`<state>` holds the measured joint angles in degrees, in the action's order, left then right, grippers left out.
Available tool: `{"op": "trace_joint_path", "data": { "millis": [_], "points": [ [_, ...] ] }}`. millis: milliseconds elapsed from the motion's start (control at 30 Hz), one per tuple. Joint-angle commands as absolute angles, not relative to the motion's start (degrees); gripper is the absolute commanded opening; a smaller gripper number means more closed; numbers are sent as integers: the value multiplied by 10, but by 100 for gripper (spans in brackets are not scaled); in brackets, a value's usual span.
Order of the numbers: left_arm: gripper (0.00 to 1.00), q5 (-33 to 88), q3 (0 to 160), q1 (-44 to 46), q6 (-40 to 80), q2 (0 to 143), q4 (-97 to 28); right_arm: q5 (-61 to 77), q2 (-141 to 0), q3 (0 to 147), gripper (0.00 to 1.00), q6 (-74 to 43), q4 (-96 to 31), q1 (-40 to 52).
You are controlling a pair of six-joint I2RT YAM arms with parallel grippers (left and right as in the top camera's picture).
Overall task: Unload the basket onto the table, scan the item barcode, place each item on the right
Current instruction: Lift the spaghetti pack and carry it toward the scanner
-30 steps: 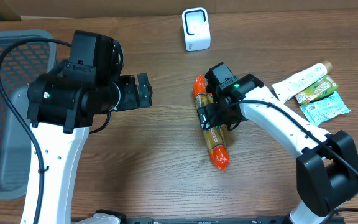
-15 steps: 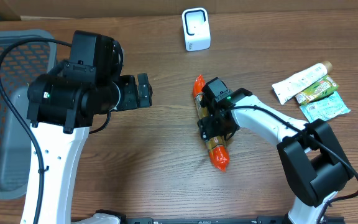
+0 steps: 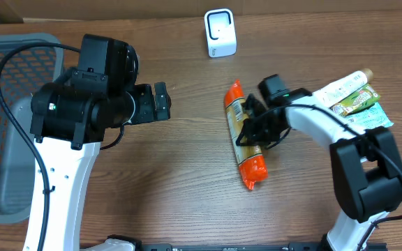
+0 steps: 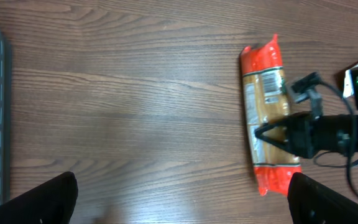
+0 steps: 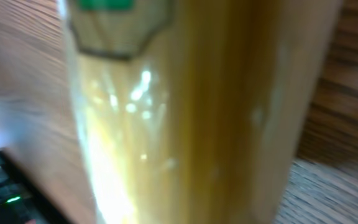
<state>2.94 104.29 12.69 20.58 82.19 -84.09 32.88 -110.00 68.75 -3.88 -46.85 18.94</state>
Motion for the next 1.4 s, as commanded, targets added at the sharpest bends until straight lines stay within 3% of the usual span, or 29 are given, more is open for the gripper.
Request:
{"op": "trace_joint_path", "data": {
  "millis": [0,300,567,900,1367],
  "points": [
    [99,28,1052,128,193,823,-840,489,-1050,691,4,21,-468,163],
    [100,28,1052,128,193,823,-840,602,-898,706,4,49,-470,133],
    [100,28,1052,128,193,823,-840,623,-777,755,4,-46,-465,134],
    [99,28,1052,128,193,823,-840,664,-749,757,4,-124,-426,134],
    [100,28,1052,128,193,823,-840,696,-772,772,4,-343,-169,155]
  ]
}}
